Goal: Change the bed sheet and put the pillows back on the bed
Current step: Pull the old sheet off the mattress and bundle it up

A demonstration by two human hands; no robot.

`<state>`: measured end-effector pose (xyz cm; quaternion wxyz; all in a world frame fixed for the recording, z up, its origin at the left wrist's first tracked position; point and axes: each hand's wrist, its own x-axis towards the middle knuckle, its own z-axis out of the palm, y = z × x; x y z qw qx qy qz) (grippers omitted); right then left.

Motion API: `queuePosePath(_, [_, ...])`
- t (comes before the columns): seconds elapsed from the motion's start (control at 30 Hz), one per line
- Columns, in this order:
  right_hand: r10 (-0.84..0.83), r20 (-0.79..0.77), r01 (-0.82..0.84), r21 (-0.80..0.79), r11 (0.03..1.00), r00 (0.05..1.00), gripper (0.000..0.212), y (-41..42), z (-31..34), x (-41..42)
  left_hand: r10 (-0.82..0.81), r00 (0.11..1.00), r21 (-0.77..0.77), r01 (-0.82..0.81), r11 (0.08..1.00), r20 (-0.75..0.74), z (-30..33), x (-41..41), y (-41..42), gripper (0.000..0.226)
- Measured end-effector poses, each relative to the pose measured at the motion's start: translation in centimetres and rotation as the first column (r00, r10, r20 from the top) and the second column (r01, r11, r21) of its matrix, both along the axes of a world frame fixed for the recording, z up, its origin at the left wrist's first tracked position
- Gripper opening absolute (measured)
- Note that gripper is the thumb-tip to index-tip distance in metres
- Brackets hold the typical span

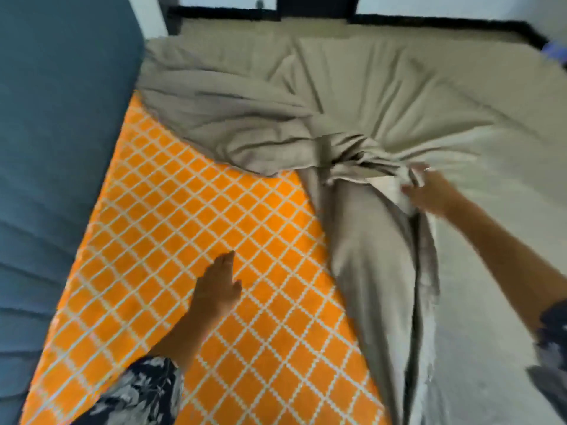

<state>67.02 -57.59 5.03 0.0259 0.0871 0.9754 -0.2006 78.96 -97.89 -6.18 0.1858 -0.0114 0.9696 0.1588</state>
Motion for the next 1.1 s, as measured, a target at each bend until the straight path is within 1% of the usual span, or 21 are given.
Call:
queuePosePath(0.03, [0.069, 0.057, -0.070, 0.012, 0.997, 0.996, 0.061, -1.4, -0.3, 2.3, -0.055, 0.998, 0.039, 0.056, 0.998, -0.009, 0.5, 0.2, 2.3, 0.067])
queuePosePath(0.07, [0.124, 0.122, -0.124, -0.011, 0.992, 0.985, 0.066, 0.2, -1.5, 4.1, -0.136, 0.991, 0.056, 0.136, 0.989, -0.018, 1.1, 0.3, 5.3, 0.066])
queuePosePath(0.1, [0.152, 0.222, -0.158, 0.011, 0.987, 0.963, 0.066, 1.4, -2.2, 6.6, -0.207, 0.978, 0.069, 0.208, 0.976, -0.016, 1.9, 0.5, 8.0, 0.066])
queuePosePath(0.13, [0.111, 0.323, -0.113, -0.012, 0.993, 0.940, 0.064, 3.2, -2.8, 8.8, -0.281, 0.960, 0.036, 0.281, 0.959, -0.011, 2.7, 0.7, 10.5, 0.066])
queuePosePath(0.17, [0.114, 0.362, -0.110, -0.033, 0.993, 0.925, 0.061, 5.7, -4.3, 10.7, -0.333, 0.943, -0.002, 0.333, 0.943, -0.010, 3.4, 0.9, 12.8, 0.067])
queuePosePath(0.2, [0.099, 0.392, -0.073, -0.083, 0.994, 0.915, 0.057, 7.3, -4.7, 12.6, -0.370, 0.929, -0.043, 0.369, 0.928, -0.020, 4.1, 0.8, 14.8, 0.067])
queuePosePath(0.23, [0.100, 0.388, -0.072, -0.084, 0.994, 0.916, 0.054, 9.3, -4.5, 14.6, -0.405, 0.914, -0.071, 0.402, 0.913, -0.021, 5.3, 0.9, 17.5, 0.068])
queuePosePath(0.33, [-0.037, 0.354, 0.074, -0.090, 0.993, 0.935, 0.053, 16.9, -2.6, 18.8, -0.512, 0.859, -0.148, 0.504, 0.851, -0.022, 8.3, 1.2, 26.7, 0.071])
queuePosePath(0.43, [-0.107, 0.336, 0.132, -0.052, 0.990, 0.936, 0.055, 24.2, -0.4, 22.9, -0.574, 0.819, -0.159, 0.563, 0.811, -0.025, 11.4, 2.5, 36.1, 0.069])
queuePosePath(0.53, [-0.159, 0.361, 0.200, -0.080, 0.977, 0.919, 0.054, 31.0, 1.4, 27.4, -0.663, 0.749, -0.182, 0.651, 0.737, -0.007, 13.7, 5.3, 45.9, 0.065])
queuePosePath(0.6, [-0.184, 0.358, 0.228, -0.085, 0.970, 0.916, 0.053, 35.9, 2.4, 30.4, -0.703, 0.710, -0.161, 0.699, 0.697, 0.038, 15.1, 7.3, 52.9, 0.065])
queuePosePath(0.67, [-0.237, 0.375, 0.280, -0.064, 0.958, 0.896, 0.053, 40.7, 3.5, 33.0, -0.730, 0.678, -0.089, 0.735, 0.672, 0.089, 16.7, 9.3, 59.3, 0.067])
queuePosePath(0.77, [-0.296, 0.398, 0.339, -0.038, 0.940, 0.868, 0.052, 46.0, 4.8, 35.8, -0.768, 0.635, 0.002, 0.770, 0.638, 0.084, 19.3, 11.2, 66.6, 0.067])
queuePosePath(0.9, [-0.354, 0.407, 0.413, -0.063, 0.909, 0.842, 0.051, 51.0, 6.5, 38.2, -0.804, 0.589, -0.034, 0.808, 0.588, 0.078, 21.3, 11.4, 73.7, 0.066])
queuePosePath(1.0, [-0.403, 0.411, 0.474, -0.084, 0.877, 0.818, 0.052, 55.2, 6.8, 39.7, -0.801, 0.585, -0.063, 0.811, 0.582, 0.127, 20.6, 10.3, 78.6, 0.069])
queuePosePath(1.1, [-0.443, 0.444, 0.529, -0.087, 0.844, 0.779, 0.053, 59.9, 6.4, 40.5, -0.795, 0.586, -0.043, 0.808, 0.587, 0.158, 19.3, 9.1, 83.9, 0.075])
